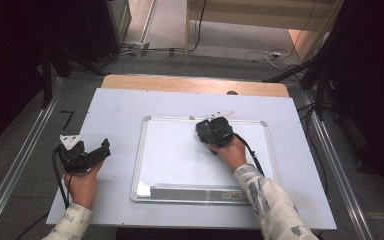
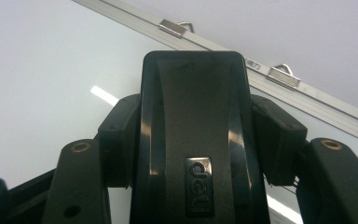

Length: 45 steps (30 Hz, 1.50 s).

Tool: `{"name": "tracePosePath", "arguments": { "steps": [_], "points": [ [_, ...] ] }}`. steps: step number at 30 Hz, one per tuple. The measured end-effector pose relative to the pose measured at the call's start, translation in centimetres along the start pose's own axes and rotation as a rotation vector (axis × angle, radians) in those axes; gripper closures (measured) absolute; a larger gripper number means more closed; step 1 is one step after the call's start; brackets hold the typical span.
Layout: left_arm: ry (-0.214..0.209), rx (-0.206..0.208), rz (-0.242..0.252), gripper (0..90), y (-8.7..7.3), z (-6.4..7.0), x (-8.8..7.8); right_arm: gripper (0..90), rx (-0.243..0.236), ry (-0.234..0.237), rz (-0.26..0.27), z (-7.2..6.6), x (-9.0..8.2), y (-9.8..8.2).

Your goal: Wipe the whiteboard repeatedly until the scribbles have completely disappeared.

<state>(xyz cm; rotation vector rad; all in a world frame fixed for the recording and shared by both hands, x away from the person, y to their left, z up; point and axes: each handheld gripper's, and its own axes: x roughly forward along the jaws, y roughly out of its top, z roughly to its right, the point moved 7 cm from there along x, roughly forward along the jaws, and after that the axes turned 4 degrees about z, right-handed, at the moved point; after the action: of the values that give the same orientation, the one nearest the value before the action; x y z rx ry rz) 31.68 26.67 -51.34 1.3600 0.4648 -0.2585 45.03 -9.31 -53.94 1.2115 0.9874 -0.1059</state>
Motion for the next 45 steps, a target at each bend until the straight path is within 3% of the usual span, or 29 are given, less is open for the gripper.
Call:
{"name": "tracePosePath", "arguments": {
  "steps": [39, 45],
  "points": [
    [0.006, 0.001, -0.009, 10.2, -0.2, 0.1, 0.1, 37.8, 0.089, -0.084, 0.002, 7.1, -3.1, -2.8],
    [0.007, 0.004, -0.009, 10.2, -0.2, 0.1, 0.1, 37.9, 0.098, -0.098, 0.003, 7.6, -3.4, -3.1]
  ]
}}
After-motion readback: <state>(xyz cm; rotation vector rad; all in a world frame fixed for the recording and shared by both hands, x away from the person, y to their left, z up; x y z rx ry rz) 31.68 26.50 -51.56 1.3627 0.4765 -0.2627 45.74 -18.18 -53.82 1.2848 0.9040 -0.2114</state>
